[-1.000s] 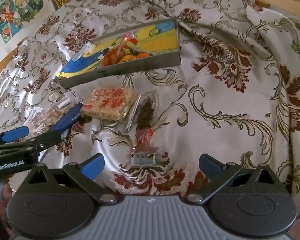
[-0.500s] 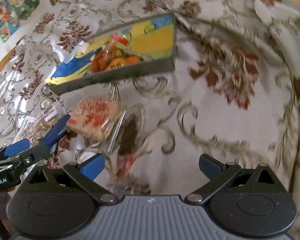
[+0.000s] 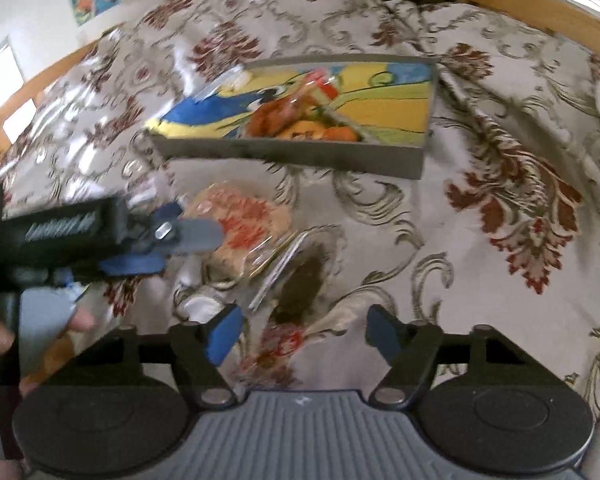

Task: Organize snacks
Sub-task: 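Lower the left tool onto the puffed-rice bar while the right tool reaches the red-labelled snack, then close the left tool on the puffed-rice bar while the right tool grips the red-labelled snack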

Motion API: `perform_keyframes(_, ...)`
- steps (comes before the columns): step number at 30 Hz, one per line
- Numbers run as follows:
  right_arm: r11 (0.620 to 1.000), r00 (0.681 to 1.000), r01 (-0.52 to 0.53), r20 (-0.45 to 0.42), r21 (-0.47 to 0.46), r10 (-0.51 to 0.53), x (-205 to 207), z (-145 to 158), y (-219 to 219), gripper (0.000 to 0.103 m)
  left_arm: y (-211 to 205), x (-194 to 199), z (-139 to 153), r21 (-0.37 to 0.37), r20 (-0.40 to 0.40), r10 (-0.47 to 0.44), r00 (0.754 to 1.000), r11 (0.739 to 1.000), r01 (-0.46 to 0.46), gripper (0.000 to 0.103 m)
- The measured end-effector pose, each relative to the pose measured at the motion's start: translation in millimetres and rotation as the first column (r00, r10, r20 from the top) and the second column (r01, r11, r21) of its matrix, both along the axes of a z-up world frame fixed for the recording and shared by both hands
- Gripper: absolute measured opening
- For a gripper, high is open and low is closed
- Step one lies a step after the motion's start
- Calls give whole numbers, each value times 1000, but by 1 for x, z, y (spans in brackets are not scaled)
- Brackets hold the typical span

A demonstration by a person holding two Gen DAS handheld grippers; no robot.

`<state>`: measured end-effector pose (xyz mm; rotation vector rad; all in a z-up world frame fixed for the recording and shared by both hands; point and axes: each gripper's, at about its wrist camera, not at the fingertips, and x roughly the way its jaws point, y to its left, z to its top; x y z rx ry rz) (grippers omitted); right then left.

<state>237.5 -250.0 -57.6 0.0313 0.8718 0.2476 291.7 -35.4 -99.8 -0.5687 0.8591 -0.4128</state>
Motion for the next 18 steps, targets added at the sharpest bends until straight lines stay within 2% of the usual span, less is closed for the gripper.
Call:
perform_keyframes(2, 1000, 1000, -17, -8, -5, 17, -1, -2, 6, 64, 1, 4, -4, -52, -10, 13, 1000, 999, -14, 99)
perform_keyframes(7, 1000, 1000, -19, -15, -9, 19, 2, -8, 10, 62, 5, 14, -14, -171, -44, 53, 998, 983, -60, 91)
perform_keyframes(10, 1000, 999, -11, -41, -16, 10, 7, -15, 12, 62, 11, 18, -23, -217, -72, 81, 994, 972, -95, 80)
perform_keyframes(13, 999, 999, -15, -47, -37, 13, 10, -21, 15, 61, 16, 22, -29, -239, -89, 115, 989, 962, -133, 61)
perform_keyframes(15, 998, 999, -25, -38, -55, 22, 11, -22, 18, 55, 19, 22, -32, -248, -104, 134, 986, 956, -156, 48)
perform_keyframes(18, 998, 999, -25, -33, -57, 23, 11, -22, 18, 50, 22, 20, -33, -257, -97, 151, 984, 951, -171, 43)
